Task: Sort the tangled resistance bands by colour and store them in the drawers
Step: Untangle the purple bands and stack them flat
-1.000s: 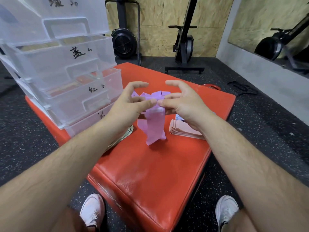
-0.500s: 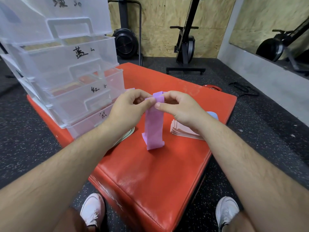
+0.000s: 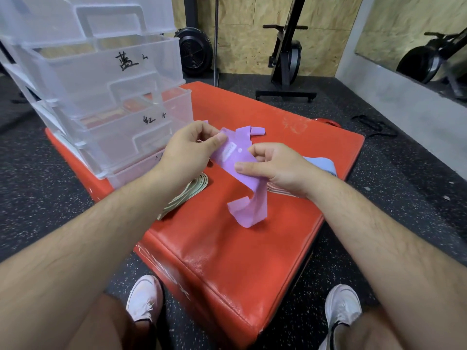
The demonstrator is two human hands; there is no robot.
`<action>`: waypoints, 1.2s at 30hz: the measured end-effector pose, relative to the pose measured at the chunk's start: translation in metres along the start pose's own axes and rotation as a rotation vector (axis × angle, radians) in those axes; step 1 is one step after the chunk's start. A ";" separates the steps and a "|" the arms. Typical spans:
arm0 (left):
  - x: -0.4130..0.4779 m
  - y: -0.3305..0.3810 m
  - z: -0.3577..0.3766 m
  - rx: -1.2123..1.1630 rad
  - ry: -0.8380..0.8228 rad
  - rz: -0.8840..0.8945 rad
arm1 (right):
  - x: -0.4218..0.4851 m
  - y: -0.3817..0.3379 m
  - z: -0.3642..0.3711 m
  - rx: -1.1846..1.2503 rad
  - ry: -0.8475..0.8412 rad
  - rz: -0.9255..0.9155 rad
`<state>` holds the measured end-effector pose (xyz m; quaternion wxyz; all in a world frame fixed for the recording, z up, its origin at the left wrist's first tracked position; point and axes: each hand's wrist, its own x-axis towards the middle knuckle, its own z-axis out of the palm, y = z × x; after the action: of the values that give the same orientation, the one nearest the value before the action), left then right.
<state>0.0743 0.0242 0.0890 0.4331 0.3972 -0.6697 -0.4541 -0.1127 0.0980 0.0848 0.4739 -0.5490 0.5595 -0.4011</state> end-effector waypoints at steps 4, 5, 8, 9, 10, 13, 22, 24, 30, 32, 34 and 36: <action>0.000 -0.015 -0.016 -0.008 0.074 -0.083 | -0.009 0.007 -0.020 -0.119 -0.072 0.067; -0.002 -0.020 -0.019 0.003 0.088 -0.101 | -0.012 0.009 -0.025 -0.145 -0.087 0.086; -0.008 -0.037 -0.027 0.065 0.118 -0.150 | -0.018 0.015 -0.039 -0.216 -0.098 0.164; -0.010 -0.044 -0.030 0.102 0.128 -0.156 | -0.021 0.018 -0.045 -0.267 -0.093 0.188; -0.013 -0.050 -0.032 0.146 0.137 -0.159 | -0.023 0.021 -0.051 -0.330 -0.084 0.212; -0.023 -0.066 -0.035 0.268 0.163 -0.166 | -0.029 0.034 -0.069 -0.455 -0.062 0.300; -0.053 -0.093 -0.031 0.732 0.011 0.010 | -0.049 0.088 -0.088 -0.457 0.097 0.434; -0.058 -0.102 -0.033 0.777 -0.050 0.083 | -0.052 0.097 -0.086 -0.454 0.150 0.423; -0.067 -0.111 -0.025 0.973 -0.197 0.191 | -0.053 0.105 -0.077 -0.671 0.272 0.276; -0.066 -0.112 -0.024 0.977 -0.199 0.186 | -0.054 0.106 -0.076 -0.692 0.264 0.270; -0.065 -0.114 -0.024 1.000 -0.204 0.169 | -0.056 0.106 -0.076 -0.707 0.258 0.258; -0.064 -0.116 -0.023 1.021 -0.201 0.160 | -0.057 0.105 -0.075 -0.736 0.248 0.261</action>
<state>0.1321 0.0460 -0.0303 0.1513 0.4599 -0.8721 -0.0711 -0.2128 0.1577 0.0053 0.2215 -0.5538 0.7835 -0.1739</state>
